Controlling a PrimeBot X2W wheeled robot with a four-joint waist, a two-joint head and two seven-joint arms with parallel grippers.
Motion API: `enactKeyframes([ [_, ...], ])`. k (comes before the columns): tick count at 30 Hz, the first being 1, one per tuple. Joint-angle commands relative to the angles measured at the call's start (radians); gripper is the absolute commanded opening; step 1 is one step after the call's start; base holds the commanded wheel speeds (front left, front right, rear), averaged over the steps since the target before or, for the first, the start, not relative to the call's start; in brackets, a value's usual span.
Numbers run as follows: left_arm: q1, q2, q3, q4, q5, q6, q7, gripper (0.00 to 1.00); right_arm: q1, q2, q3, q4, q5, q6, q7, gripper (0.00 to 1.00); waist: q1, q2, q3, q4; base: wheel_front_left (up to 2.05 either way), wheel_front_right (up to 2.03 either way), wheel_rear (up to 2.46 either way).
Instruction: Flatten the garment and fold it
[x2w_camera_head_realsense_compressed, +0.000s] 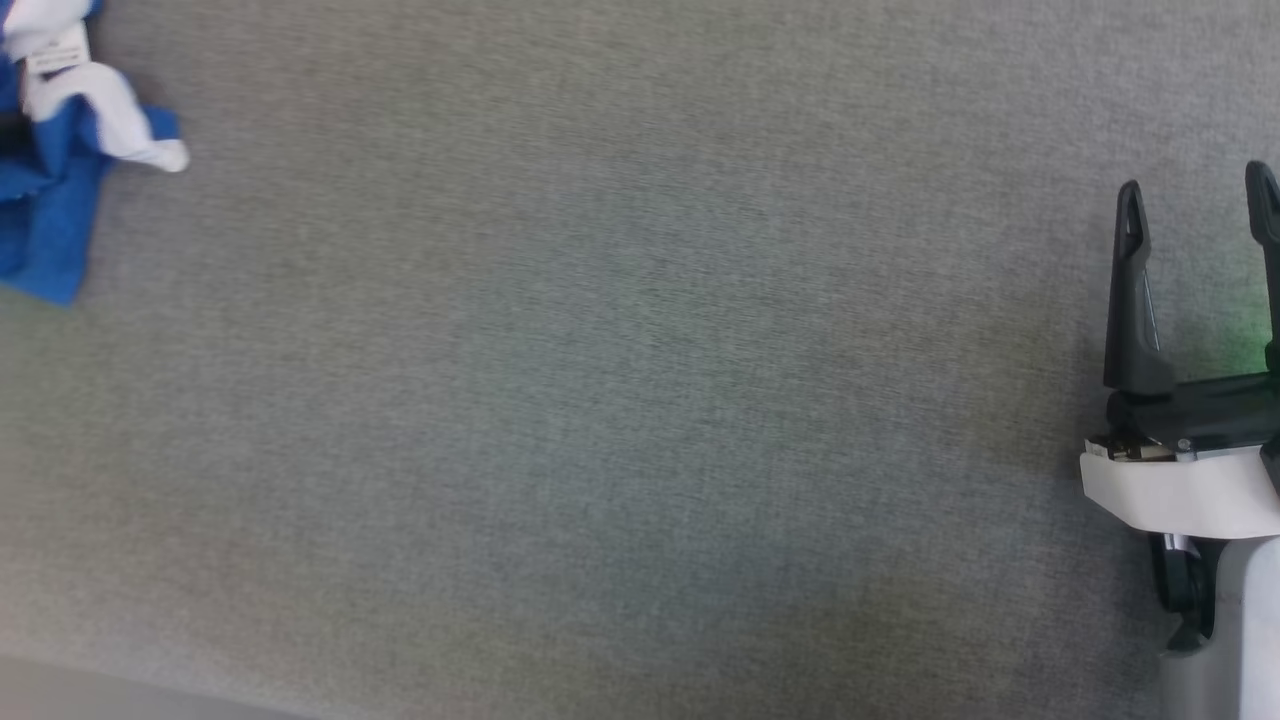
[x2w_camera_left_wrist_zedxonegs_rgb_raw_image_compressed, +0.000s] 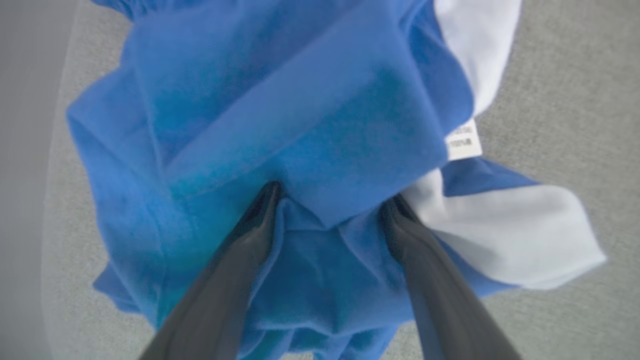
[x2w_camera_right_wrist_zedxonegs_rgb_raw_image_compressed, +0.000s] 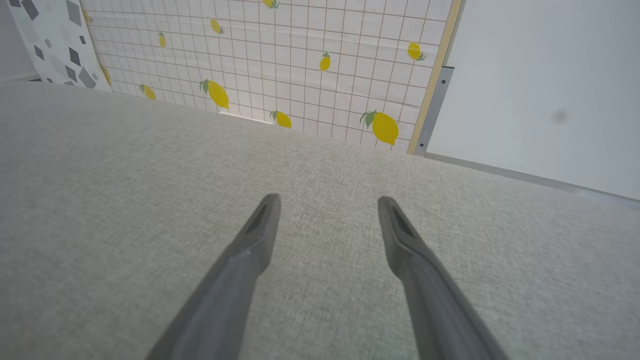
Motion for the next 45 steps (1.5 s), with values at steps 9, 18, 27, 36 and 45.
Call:
enactKeyframes([
  [9, -0.001, 0.000, -0.086, 0.068, -0.035, -0.004, -0.030, 0.00, -0.010, -0.002, -0.002, 0.002, -0.010, -0.002, -0.005, 1.00, -0.0001, 0.0000, 0.012, -0.036, 0.00, 0.00, 0.00],
  [18, -0.027, 0.064, -0.168, 0.036, -0.045, -0.004, -0.123, 0.00, 0.018, -0.002, -0.009, 0.040, 0.026, -0.002, -0.005, 1.00, -0.0001, 0.0000, -0.125, -0.028, 0.00, 0.00, 0.00],
  [27, -0.050, 0.109, -0.317, -0.130, -0.066, -0.004, -0.192, 0.00, 0.081, -0.002, -0.014, 0.082, 0.080, -0.002, -0.005, 1.00, -0.0001, 0.0000, -0.331, -0.027, 0.00, 0.00, 0.00],
  [36, -0.080, 0.112, -0.506, -0.380, -0.080, -0.004, -0.226, 0.00, 0.169, -0.002, -0.032, 0.106, 0.124, -0.002, -0.005, 1.00, -0.0001, 0.0000, -0.515, -0.036, 0.00, 0.00, 0.00],
  [45, -0.096, 0.049, -0.686, -0.588, -0.088, -0.004, -0.242, 0.00, 0.221, -0.002, -0.025, 0.115, 0.150, -0.002, -0.005, 1.00, -0.0001, 0.0000, -0.615, -0.101, 0.00, 0.00, 0.00],
])
